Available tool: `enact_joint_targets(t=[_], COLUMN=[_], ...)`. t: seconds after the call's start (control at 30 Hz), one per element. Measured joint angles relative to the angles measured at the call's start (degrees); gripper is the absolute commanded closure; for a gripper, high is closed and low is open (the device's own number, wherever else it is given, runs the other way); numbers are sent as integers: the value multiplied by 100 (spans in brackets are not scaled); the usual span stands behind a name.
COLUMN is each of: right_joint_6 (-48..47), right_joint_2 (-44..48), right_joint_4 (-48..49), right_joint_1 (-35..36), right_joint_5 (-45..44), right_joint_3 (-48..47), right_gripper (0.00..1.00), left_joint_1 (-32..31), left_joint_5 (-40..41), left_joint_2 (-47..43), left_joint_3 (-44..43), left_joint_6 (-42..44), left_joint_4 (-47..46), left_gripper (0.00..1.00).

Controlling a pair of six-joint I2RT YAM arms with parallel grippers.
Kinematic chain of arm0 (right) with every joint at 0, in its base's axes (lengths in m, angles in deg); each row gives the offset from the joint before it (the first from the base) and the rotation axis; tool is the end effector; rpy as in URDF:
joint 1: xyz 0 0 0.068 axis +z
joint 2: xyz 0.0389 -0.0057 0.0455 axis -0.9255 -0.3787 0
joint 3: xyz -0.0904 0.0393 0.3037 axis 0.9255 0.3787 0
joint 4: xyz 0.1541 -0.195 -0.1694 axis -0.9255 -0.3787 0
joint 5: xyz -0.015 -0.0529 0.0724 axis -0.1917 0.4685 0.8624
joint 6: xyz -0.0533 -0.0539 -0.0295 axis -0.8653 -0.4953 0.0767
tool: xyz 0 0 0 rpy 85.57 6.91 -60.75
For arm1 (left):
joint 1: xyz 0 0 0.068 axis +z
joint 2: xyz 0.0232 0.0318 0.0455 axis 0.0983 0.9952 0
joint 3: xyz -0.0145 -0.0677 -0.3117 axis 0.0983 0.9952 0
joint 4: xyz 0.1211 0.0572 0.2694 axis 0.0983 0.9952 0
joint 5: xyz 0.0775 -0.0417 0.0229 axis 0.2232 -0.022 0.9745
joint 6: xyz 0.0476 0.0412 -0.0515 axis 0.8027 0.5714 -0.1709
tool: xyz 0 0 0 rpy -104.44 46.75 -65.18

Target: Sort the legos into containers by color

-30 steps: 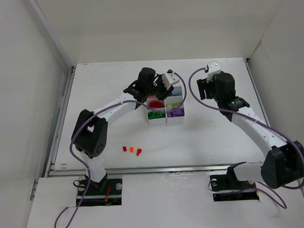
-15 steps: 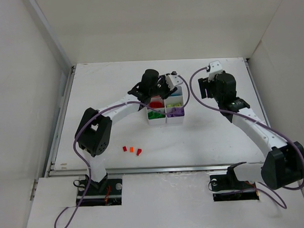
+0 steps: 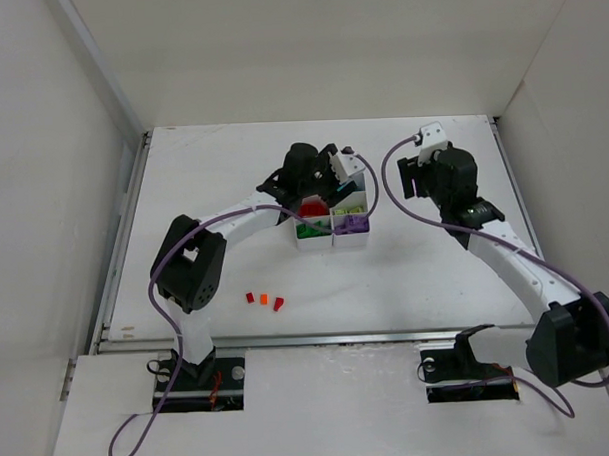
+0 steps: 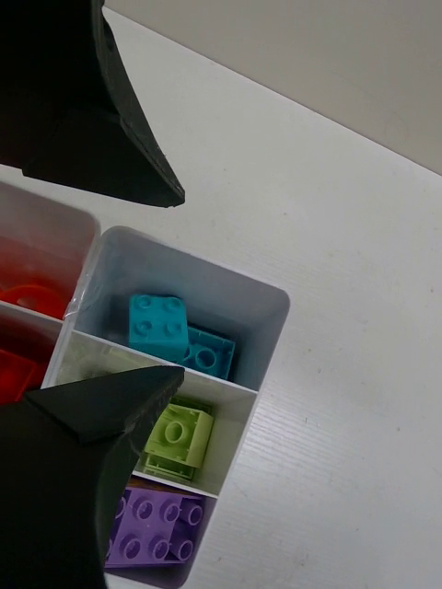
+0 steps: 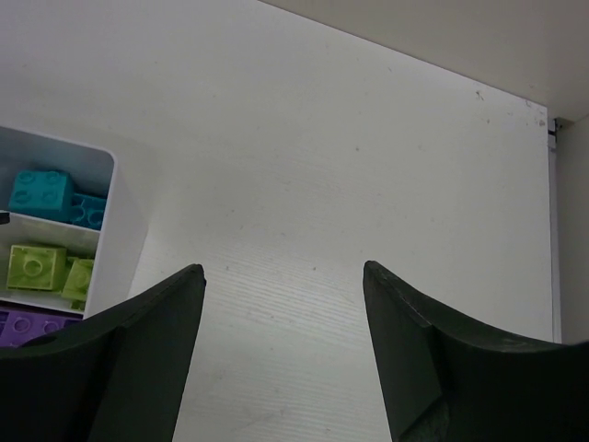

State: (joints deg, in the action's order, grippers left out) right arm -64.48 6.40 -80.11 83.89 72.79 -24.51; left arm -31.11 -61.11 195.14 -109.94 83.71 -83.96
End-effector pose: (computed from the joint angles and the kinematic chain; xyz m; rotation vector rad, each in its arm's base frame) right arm 0.3334 0.0856 0.3385 -0.3551 1.8623 -0.0859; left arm 0.4039 -0.3327 0.2861 1.2386 1.3310 -0.3766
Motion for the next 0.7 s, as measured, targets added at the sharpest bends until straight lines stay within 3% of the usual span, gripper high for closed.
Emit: enact_joint_targets(t=[0.27, 0.47, 0.5, 0.57, 0.7], right_joint_6=[-131, -210, -234, -326, -669], right_joint_2=[225, 374, 391, 415, 334], right_joint_4=[4, -2, 9, 4, -15], right_joint_1=[0, 35, 87, 282, 1071], right_joint_5=[382, 767, 734, 638, 136], right_joint_3=[85, 160, 160, 153, -11], right_gripper=[25, 24, 23, 3, 0], left_joint_1=[-17, 4, 22, 125, 605], left_joint_5=[136, 619, 706, 975, 1657], left_joint_2=[0, -70, -140, -380, -1145], left_joint_3=[-22, -389, -420, -433, -343], left_joint_6=[-195, -555, -634, -791, -1003], left_joint_4=[55, 682, 804, 1084, 1665], left_gripper=[31, 31, 31, 31, 34])
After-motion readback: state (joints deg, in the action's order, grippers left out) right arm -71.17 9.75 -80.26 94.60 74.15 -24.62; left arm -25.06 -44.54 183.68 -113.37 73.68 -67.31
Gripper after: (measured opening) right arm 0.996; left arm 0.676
